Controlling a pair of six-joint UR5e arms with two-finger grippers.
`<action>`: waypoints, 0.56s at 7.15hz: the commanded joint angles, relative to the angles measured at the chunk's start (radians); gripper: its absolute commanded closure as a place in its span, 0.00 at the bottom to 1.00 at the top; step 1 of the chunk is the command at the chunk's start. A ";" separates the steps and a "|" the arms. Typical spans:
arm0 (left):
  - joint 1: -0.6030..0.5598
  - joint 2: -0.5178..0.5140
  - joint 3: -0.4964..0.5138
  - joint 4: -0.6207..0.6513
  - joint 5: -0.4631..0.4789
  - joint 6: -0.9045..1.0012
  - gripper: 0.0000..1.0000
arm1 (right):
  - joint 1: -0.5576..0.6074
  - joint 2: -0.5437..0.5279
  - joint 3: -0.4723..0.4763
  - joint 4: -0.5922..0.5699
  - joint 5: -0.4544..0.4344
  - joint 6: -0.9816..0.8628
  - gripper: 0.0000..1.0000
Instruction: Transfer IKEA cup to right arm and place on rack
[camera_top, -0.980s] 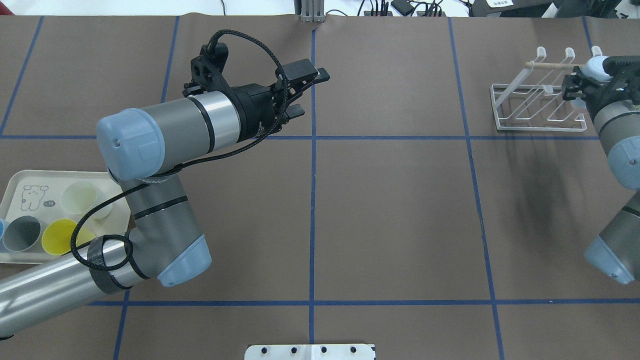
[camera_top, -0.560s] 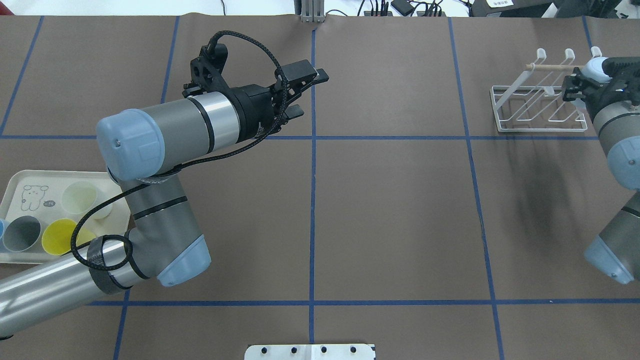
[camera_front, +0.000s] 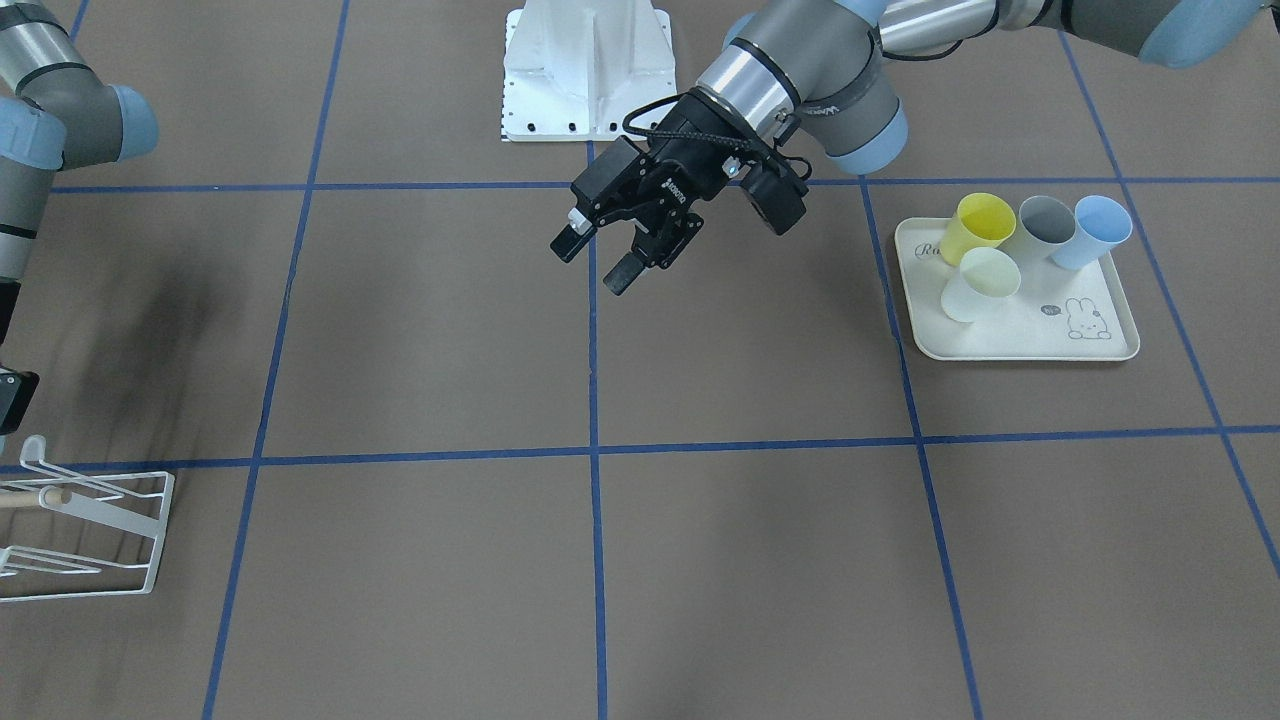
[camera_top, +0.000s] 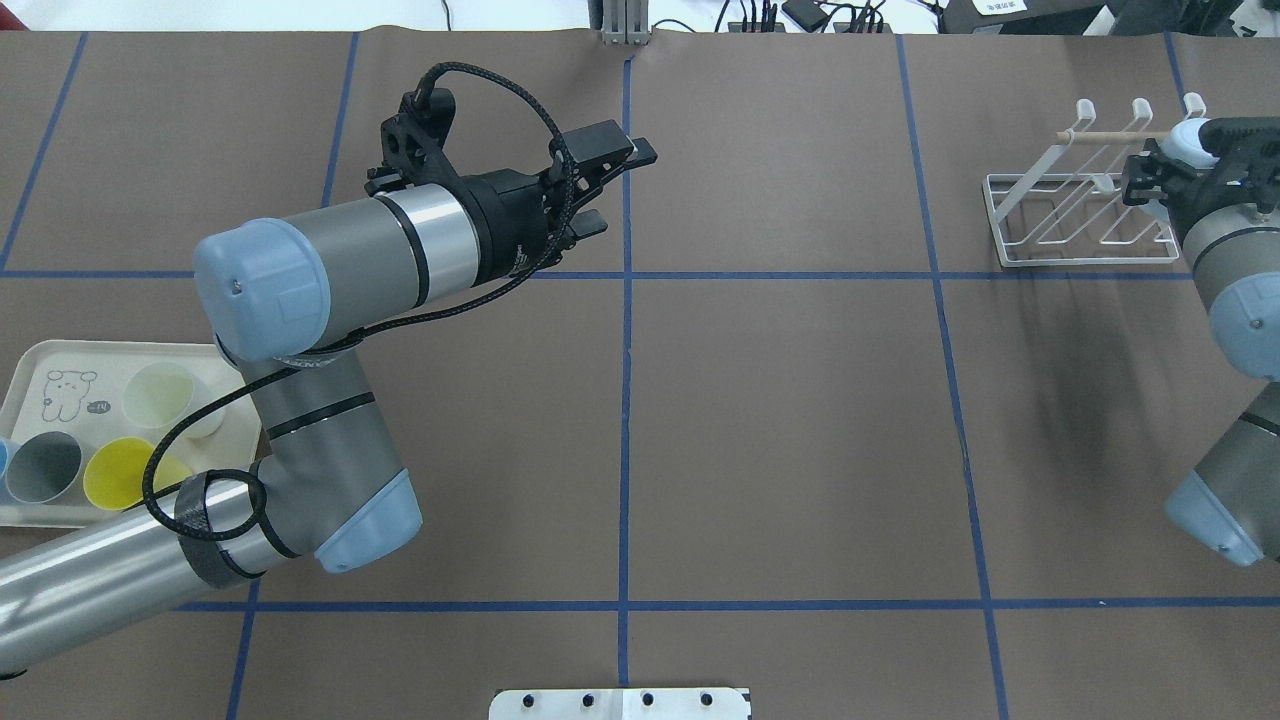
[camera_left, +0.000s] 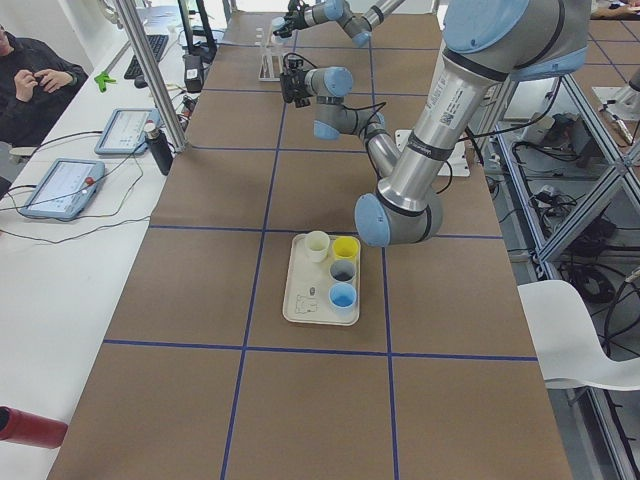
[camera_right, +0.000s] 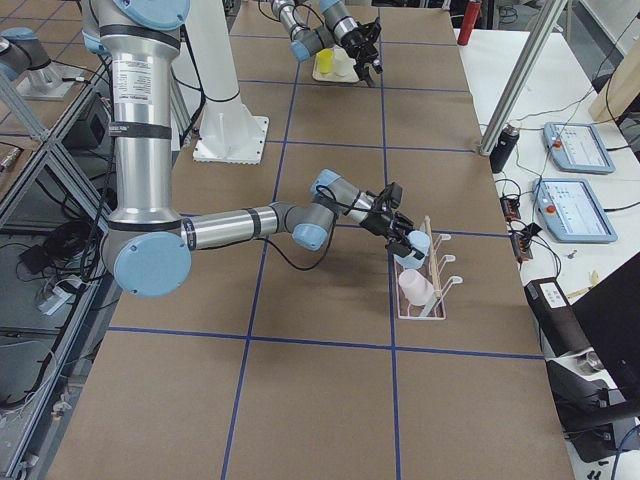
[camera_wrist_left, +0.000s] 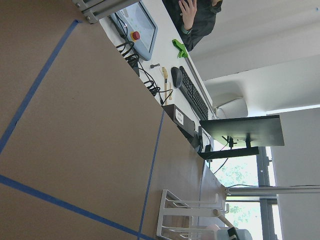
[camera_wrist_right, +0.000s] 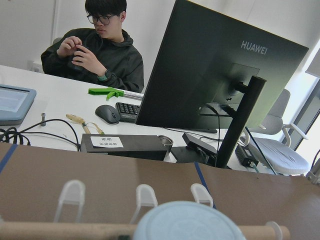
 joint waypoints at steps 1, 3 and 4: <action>0.000 0.000 0.001 0.000 0.000 0.000 0.01 | 0.000 0.004 -0.001 0.000 -0.001 0.003 0.02; 0.000 0.000 0.005 -0.002 0.000 0.000 0.01 | 0.000 0.004 0.000 0.002 0.000 0.017 0.01; 0.000 0.000 0.004 -0.002 0.000 0.000 0.01 | 0.000 0.004 0.006 0.002 0.001 0.017 0.01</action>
